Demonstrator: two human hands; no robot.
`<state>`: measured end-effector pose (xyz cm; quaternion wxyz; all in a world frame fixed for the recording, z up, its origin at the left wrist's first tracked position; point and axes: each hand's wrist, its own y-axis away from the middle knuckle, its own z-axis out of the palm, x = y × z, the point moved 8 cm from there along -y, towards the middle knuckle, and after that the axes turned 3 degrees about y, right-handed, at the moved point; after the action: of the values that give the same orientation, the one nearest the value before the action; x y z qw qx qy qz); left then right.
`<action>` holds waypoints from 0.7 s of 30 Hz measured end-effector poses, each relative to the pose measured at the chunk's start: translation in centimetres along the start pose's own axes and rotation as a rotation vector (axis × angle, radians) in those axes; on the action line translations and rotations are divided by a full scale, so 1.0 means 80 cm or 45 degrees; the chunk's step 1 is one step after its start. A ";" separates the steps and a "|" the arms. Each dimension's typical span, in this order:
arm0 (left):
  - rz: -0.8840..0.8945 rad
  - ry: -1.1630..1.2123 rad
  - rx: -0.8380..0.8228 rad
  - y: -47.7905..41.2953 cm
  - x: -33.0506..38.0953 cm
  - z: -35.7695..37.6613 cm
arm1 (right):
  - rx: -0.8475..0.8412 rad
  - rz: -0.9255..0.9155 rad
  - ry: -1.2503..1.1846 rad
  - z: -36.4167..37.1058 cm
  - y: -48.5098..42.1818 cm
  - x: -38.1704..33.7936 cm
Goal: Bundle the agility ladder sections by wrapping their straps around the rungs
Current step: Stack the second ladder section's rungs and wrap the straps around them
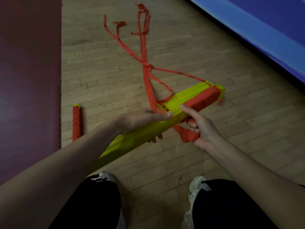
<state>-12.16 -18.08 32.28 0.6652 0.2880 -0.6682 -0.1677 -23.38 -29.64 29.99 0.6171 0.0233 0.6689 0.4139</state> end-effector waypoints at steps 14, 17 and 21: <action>-0.231 0.252 -0.232 -0.010 -0.044 -0.016 | -0.340 -0.200 0.099 0.032 0.012 -0.016; -0.198 0.280 -0.221 -0.006 -0.043 -0.025 | -0.403 -0.156 0.091 0.036 0.012 -0.006; -0.173 0.259 -0.243 0.000 -0.038 -0.027 | -0.253 -0.236 0.388 0.024 0.004 0.000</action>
<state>-10.15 -15.90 30.01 0.7409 0.2834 -0.5574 -0.2451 -21.89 -28.40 30.34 0.5435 -0.1621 0.7095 0.4182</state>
